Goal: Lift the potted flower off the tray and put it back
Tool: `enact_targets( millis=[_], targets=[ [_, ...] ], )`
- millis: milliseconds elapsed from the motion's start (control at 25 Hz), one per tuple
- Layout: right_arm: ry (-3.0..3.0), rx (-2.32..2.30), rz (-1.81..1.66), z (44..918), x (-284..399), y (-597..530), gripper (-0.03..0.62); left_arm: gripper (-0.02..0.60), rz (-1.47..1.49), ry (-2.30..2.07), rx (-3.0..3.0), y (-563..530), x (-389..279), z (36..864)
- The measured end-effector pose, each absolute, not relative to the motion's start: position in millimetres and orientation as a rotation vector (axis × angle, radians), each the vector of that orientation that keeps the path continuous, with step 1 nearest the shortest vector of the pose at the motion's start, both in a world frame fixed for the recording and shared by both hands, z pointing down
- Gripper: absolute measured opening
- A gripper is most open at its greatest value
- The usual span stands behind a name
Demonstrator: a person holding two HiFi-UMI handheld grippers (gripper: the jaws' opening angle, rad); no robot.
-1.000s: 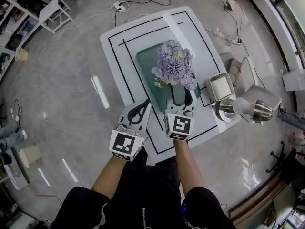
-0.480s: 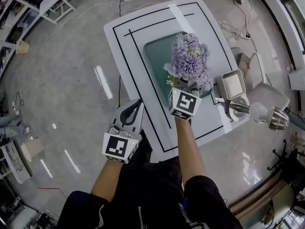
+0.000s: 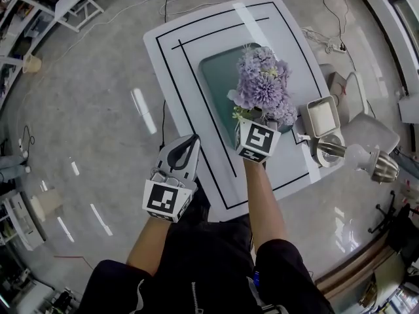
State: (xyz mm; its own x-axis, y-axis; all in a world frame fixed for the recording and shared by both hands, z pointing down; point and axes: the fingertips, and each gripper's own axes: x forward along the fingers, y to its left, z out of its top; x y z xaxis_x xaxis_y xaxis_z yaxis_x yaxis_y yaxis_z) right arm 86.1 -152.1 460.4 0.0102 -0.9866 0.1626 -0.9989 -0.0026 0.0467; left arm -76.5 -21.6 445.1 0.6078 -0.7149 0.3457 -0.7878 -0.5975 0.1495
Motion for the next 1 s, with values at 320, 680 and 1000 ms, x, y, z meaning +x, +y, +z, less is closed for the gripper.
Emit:
enact_targets(
  millis=[320,680,1000],
  targets=[
    [-2.138,2.073,0.167,450,91,-143,0.244,0.006,0.332,-1.195,2.566,-29,-66,438],
    [-2.115,2.055,0.273,418,108,-96,0.244,0.005,0.286,-1.144,2.623,-39,-33,422],
    [-2.097,2.079,0.285,387,120,-47,0.244,0.006,0.244,-1.098,2.694,-51,-9,399]
  ],
)
